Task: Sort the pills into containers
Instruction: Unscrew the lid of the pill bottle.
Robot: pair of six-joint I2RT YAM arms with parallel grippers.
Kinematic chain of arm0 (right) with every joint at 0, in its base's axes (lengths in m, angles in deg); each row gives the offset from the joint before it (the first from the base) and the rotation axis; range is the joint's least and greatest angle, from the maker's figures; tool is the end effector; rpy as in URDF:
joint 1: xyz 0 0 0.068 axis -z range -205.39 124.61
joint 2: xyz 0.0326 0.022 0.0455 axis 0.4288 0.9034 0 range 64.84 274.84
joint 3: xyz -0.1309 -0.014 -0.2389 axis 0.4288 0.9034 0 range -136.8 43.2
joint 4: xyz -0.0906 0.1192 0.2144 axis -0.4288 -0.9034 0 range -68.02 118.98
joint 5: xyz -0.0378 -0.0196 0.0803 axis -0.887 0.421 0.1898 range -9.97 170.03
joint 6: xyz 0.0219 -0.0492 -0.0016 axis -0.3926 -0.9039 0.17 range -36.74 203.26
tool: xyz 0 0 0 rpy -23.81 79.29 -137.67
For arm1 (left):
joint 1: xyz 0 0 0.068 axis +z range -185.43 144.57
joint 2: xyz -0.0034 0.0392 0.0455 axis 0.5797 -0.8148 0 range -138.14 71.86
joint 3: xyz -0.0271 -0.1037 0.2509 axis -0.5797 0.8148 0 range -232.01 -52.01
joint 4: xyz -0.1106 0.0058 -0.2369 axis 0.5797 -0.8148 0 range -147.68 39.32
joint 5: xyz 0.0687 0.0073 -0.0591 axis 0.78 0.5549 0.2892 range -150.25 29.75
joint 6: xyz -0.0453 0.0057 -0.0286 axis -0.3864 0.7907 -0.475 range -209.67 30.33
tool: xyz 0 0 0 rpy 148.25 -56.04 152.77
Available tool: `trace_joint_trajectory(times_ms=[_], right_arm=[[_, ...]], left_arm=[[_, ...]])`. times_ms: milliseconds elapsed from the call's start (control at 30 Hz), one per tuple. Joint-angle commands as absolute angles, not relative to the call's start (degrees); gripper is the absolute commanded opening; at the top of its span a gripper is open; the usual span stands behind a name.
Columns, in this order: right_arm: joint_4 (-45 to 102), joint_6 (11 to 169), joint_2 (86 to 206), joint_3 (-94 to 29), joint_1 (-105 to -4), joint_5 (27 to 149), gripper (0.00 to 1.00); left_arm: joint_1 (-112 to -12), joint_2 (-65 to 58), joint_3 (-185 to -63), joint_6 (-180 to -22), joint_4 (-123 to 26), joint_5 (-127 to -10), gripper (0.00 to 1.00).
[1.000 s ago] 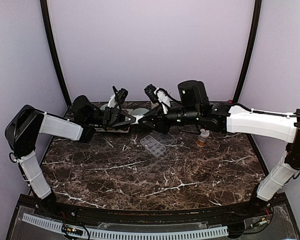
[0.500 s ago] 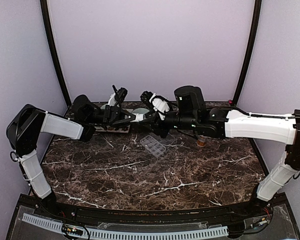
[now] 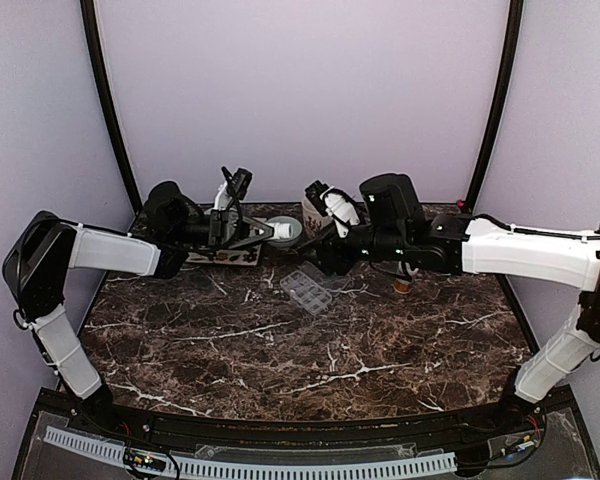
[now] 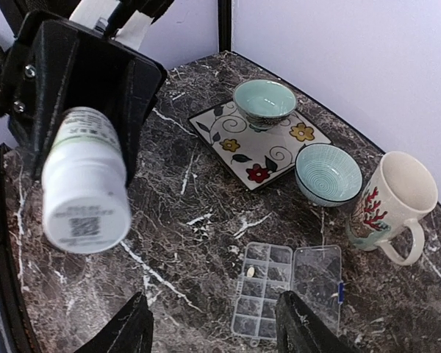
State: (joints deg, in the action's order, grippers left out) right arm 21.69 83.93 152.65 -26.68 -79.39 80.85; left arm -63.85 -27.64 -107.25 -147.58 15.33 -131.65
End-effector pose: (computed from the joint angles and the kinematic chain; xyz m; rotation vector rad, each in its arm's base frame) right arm 0.2116 0.2921 0.3123 -0.9357 1.8425 0.6149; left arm 0.3007 -0.2010 0.2776 0.9481 1.5214 -1.8863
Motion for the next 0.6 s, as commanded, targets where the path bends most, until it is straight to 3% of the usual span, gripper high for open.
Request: trace_joint_trajectory(times_ms=[0,267,567], right_arm=[[24.64,97.57,148.38,-24.71,-79.24,85.17,0.58],[37.20,125.62,145.73,-18.68,-74.08,97.88,0.53],[49.61,142.49,150.78,-19.36,-71.90,109.23,0.51]], left_arm=[[-63.81,-21.52,-107.09,-132.21,3.27,-125.50,0.00],[-63.77,-19.18,-104.87,-124.93,0.16,-120.57,0.00],[-63.86,-19.79,-104.23,-124.56,0.90,-122.09,0.00]])
